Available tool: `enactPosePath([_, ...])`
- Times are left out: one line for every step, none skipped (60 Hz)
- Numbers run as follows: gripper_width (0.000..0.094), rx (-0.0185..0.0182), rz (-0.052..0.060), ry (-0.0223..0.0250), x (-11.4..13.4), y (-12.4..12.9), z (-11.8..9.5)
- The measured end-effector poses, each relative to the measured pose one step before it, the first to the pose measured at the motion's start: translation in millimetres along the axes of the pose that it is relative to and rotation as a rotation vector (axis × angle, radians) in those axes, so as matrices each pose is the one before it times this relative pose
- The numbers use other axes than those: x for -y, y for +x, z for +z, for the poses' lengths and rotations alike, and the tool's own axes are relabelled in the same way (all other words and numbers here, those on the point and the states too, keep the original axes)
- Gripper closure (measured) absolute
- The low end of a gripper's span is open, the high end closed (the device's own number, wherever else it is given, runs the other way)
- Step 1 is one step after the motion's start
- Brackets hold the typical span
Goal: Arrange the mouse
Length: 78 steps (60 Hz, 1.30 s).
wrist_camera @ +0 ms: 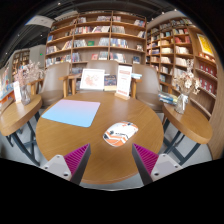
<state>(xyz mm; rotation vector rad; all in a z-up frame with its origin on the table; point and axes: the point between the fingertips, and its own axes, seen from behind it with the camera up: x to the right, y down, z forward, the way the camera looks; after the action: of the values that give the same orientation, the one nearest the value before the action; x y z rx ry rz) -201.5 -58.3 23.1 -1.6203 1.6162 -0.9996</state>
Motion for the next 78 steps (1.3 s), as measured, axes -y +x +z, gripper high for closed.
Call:
enactPosePath([0.0081, 0.00081, 0.0032, -0.00358, -0.07, -0.29, 3.31])
enactPosePath([0.0080, 0.00180, 0.0030, -0.00292, 0.25, -0.24, 3.39])
enactPosePath([0.0081, 0.00184, 0.0026, -0.00373, 0.13, -0.29, 3.38])
enactPosePath([0.0081, 0.00199, 0.0028, -0.00349, 0.22, 0.63, 4.22])
enactPosePath([0.0083, 0.00100, 0.0022, -0.00607, -0.34, -0.14, 2.95])
enactPosePath([0.0080, 0.00161, 0.0016, -0.00663, -0.16, -0.47, 2.90])
enactPosePath([0.0080, 0.00173, 0.0009, -0.00500, 0.14, -0.18, 2.56])
enactPosePath([0.0083, 0.00133, 0.0011, -0.00229, 0.79, -0.28, 2.51])
enactPosePath([0.0083, -0.00039, 0.0012, -0.00073, 1.04, -0.01, 2.80])
enactPosePath([0.0081, -0.00005, 0.0013, -0.00076, 1.13, 0.59, 2.51])
enactPosePath([0.0085, -0.00072, 0.0008, -0.00235, 0.83, 0.72, 2.43])
enactPosePath([0.0084, -0.00075, 0.0005, -0.00384, 0.51, 0.63, 2.55])
enactPosePath([0.0083, -0.00062, 0.0004, -0.00533, 0.30, 0.52, 2.32])
enactPosePath([0.0081, 0.00000, 0.0004, -0.00573, 0.00, 0.29, 2.27])
enactPosePath([0.0084, 0.00051, 0.0009, -0.00523, -0.02, 0.34, 2.29])
enactPosePath([0.0082, 0.00050, 0.0024, -0.00371, 0.48, 0.32, 2.39])
enactPosePath([0.0083, 0.00053, 0.0036, -0.00334, 0.60, 0.23, 2.17])
enactPosePath([0.0082, 0.00080, 0.0039, -0.00362, 0.60, 0.27, 2.09])
enactPosePath([0.0082, 0.00095, 0.0031, -0.00473, 0.39, -0.11, 2.26])
enactPosePath([0.0084, 0.00075, 0.0026, -0.00508, 0.01, 0.25, 2.20])
enactPosePath([0.0083, 0.00006, 0.0027, -0.00448, 0.02, -0.03, 2.74])
enactPosePath([0.0084, 0.00073, 0.0030, -0.00493, 0.27, 0.10, 2.23])
enactPosePath([0.0085, 0.00063, 0.0033, -0.00485, 0.25, 0.61, 2.02])
enactPosePath([0.0084, 0.00072, 0.0038, -0.00442, 0.51, 0.33, 2.24])
enactPosePath([0.0084, 0.00089, 0.0042, -0.00442, 0.43, 0.43, 2.00])
enactPosePath([0.0077, -0.00094, 0.0057, -0.00502, 0.44, 0.68, 1.87])
enactPosePath([0.0075, -0.00103, 0.0049, -0.00400, 1.00, -0.35, 2.39])
enactPosePath([0.0078, -0.00043, 0.0040, -0.00332, 0.98, 0.56, 1.38])
enactPosePath([0.0078, -0.00058, 0.0026, -0.00227, 1.45, 0.76, 1.93])
enactPosePath([0.0076, 0.00030, 0.0018, -0.00189, 1.57, 0.33, 2.08])
enactPosePath([0.0076, 0.00076, 0.0018, -0.00224, 1.54, 0.03, 2.16])
enactPosePath([0.0076, 0.00146, 0.0020, -0.00276, 1.65, 0.05, 2.06])
enactPosePath([0.0077, 0.00122, 0.0023, -0.00238, 0.31, 0.35, 2.79])
enactPosePath([0.0078, 0.00115, 0.0014, -0.00296, 1.25, 0.39, 2.13])
enactPosePath([0.0079, 0.00070, 0.0005, -0.00352, 1.11, 0.33, 2.31])
enactPosePath([0.0079, 0.00101, 0.0001, -0.00311, 1.51, 0.18, 2.25])
enactPosePath([0.0079, 0.00101, 0.0002, -0.00306, 1.53, 0.03, 2.23])
enactPosePath([0.0077, 0.00137, 0.0008, -0.00328, 1.36, 0.02, 2.18])
enactPosePath([0.0078, 0.00095, 0.0023, -0.00312, 1.62, -1.52, 1.56])
enactPosePath([0.0079, 0.00029, 0.0007, -0.00276, 1.53, 0.00, 2.63])
enactPosePath([0.0079, 0.00042, 0.0002, -0.00233, 1.54, -0.05, 2.28])
enactPosePath([0.0078, 0.00054, -0.0001, -0.00225, 1.37, -0.01, 2.45])
enactPosePath([0.0076, 0.00074, -0.0001, -0.00270, 1.54, -0.39, 2.53])
enactPosePath([0.0077, 0.00080, -0.0011, -0.00309, 1.27, -0.25, 2.57])
enactPosePath([0.0078, 0.00025, -0.0016, -0.00339, 1.45, -0.39, 2.79])
enactPosePath([0.0076, 0.00055, -0.0026, -0.00345, 1.38, -0.62, 2.84])
enactPosePath([0.0075, 0.00000, -0.0042, -0.00522, 1.11, -0.54, -0.28])
enactPosePath([0.0077, 0.00098, -0.0037, -0.00440, 1.08, -0.30, 2.50])
enactPosePath([0.0077, 0.00156, -0.0023, -0.00380, 1.16, -0.77, 1.93])
enactPosePath([0.0079, 0.00135, -0.0016, -0.00224, 1.50, -0.84, 2.05])
enactPosePath([0.0079, 0.00180, -0.0018, -0.00131, 1.57, -0.93, 1.85])
enactPosePath([0.0079, 0.00096, -0.0025, -0.00135, 1.73, -0.82, 1.75])
enactPosePath([0.0080, 0.00085, -0.0035, 0.00071, 2.19, -0.98, 3.41])
enactPosePath([0.0078, 0.00147, -0.0013, 0.00001, 1.06, -0.12, 1.81])
enactPosePath([0.0077, 0.00138, 0.0006, 0.00058, 1.66, -1.05, 2.08])
enactPosePath([0.0078, 0.00056, 0.0005, -0.00056, 1.06, -0.70, 1.74])
enactPosePath([0.0079, 0.00004, -0.0010, -0.00006, 1.54, -0.66, 1.54])
enactPosePath([0.0079, 0.00018, -0.0020, -0.00035, 1.52, -0.54, 1.94])
enactPosePath([0.0076, 0.00127, -0.0008, 0.00000, 1.54, -0.81, 1.95])
enactPosePath([0.0080, 0.00187, -0.0001, 0.00000, 1.67, -0.98, 1.66])
enactPosePath([0.0078, 0.00214, -0.0013, -0.00057, 1.79, -0.10, 1.06])
enactPosePath([0.0079, 0.00095, -0.0024, 0.00018, 1.22, -0.72, 1.94])
enactPosePath([0.0079, 0.00026, -0.0028, -0.00095, 1.15, 0.13, 1.00])
enactPosePath([0.0077, 0.00141, -0.0013, -0.00109, 0.71, -0.41, 0.95])
enactPosePath([0.0079, 0.00198, 0.0001, -0.00030, 1.02, -0.64, 1.12])
enactPosePath([0.0078, 0.00097, 0.0013, -0.00017, 0.85, -0.53, 0.78])
enactPosePath([0.0082, -0.00041, 0.0012, 0.00036, 0.64, -0.04, 0.80])
enactPosePath([0.0091, -0.00113, 0.0004, 0.00119, 0.71, 0.12, 0.95])
enactPosePath([0.0084, -0.00063, -0.0007, 0.00076, 0.49, 0.15, 0.47])
enactPosePath([0.0090, -0.00062, -0.0012, 0.00144, 0.59, 0.08, 0.59])
enactPosePath([0.0099, -0.00076, -0.0013, 0.00059, 0.17, 0.36, 0.31])
enactPosePath([0.0109, -0.00021, 0.0009, 0.00114, 0.03, 0.10, -0.30])
enactPosePath([0.0125, -0.00118, 0.0019, 0.00110, 0.43, 0.06, 1.03])
enactPosePath([0.0140, -0.00247, 0.0013, 0.00169, 0.44, 0.78, 0.55])
enactPosePath([0.0164, -0.00368, 0.0012, 0.00148, 0.24, 0.98, 0.56])
enactPosePath([0.0193, -0.00315, 0.0011, 0.00166, 0.38, 0.90, 0.63])
enactPosePath([0.0265, -0.00282, -0.0003, 0.00229, 0.41, 0.79, 0.50])
enactPosePath([0.0346, -0.00319, -0.0024, 0.00262, 0.63, 1.28, 0.78])
